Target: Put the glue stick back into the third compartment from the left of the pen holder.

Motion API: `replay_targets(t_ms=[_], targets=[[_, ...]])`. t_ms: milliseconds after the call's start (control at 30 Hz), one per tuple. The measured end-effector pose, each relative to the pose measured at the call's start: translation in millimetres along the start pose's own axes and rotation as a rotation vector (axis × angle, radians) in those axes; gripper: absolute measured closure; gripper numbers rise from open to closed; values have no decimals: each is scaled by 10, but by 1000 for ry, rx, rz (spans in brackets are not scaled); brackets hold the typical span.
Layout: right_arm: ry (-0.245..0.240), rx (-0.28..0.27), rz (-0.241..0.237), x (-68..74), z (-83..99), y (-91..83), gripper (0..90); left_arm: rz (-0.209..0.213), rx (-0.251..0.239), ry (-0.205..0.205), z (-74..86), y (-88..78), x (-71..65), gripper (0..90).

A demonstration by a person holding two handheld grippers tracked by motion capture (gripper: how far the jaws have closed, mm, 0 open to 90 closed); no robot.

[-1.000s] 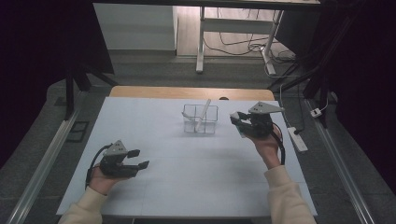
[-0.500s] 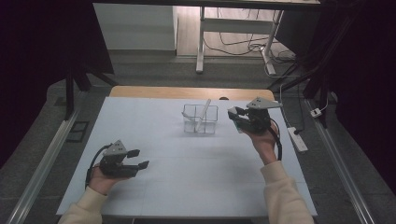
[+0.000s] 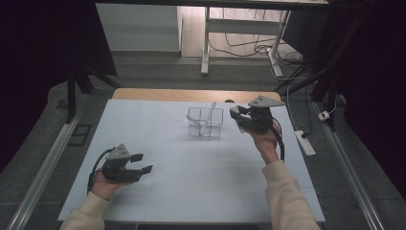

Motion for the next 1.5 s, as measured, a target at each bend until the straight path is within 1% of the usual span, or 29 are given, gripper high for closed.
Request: replay_targets(t_ms=[200,233,467,600,767,800,933,1033,1067,1200,1500], targets=[[0,-7,9,15,-60,71,642,0,2,0,6,0,2,358],[6,-7,10,20,-67,82,642,1,1,-1,7,-1,3,358],[12,-12,13,16,-109,144,642,1,4,0,12,2,6,358],[32,-20,5,2,-133,181,641,1,5,-1,13,2,7,358],[52,-29,12,-14,-130,263,642,3,7,2,12,7,4,358],[60,-31,8,-12,-125,287,641,3,7,1,12,8,4,358],[57,-31,5,4,-120,371,642,4,10,1,15,11,7,357],[70,-39,-11,15,-129,430,641,3,10,0,15,11,8,353],[74,-41,-10,20,-135,447,641,4,10,1,15,10,7,353],[76,-51,-14,40,-159,514,641,4,8,2,12,8,3,353],[78,-51,-20,81,-178,630,641,7,8,1,16,10,12,353]])
Point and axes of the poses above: each handheld gripper's, and its own axes: y roughly forward along the jaws, z roughly out of its underside, x roughly to its left, the point moved 2 cm from there along y, roughly forward along the jaws, and after that the axes turned 10 degrees about y, right-handed, at the moved point
